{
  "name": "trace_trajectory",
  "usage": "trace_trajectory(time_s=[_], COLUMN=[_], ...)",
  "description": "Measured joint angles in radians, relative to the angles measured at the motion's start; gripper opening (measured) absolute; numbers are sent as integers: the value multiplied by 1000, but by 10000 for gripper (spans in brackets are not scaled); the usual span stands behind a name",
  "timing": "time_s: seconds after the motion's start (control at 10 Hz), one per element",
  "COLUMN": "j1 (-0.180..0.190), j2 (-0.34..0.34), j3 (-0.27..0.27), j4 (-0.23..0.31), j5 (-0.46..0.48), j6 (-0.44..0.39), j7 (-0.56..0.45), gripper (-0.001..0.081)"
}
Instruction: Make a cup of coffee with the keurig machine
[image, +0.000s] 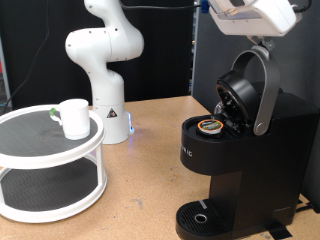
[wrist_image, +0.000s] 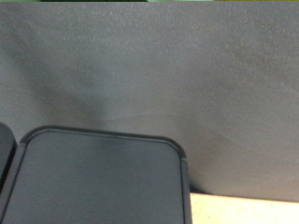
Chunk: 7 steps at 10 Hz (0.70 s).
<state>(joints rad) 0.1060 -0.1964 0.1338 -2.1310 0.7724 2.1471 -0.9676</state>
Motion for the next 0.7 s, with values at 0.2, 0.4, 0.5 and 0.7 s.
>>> trace_trajectory(time_s=[0.2, 0.4, 0.5, 0.7], j1=[-11, -22, -30, -47], j2=[-8, -16, -20, -21], j3=[-10, -28, -38, -61], j4=[1, -1, -3, -6], j5=[-18, -41, -50, -72], j6=[-18, -36, -48, -70], j7=[0, -8, -20, -47], gripper=[2, 2, 2, 2])
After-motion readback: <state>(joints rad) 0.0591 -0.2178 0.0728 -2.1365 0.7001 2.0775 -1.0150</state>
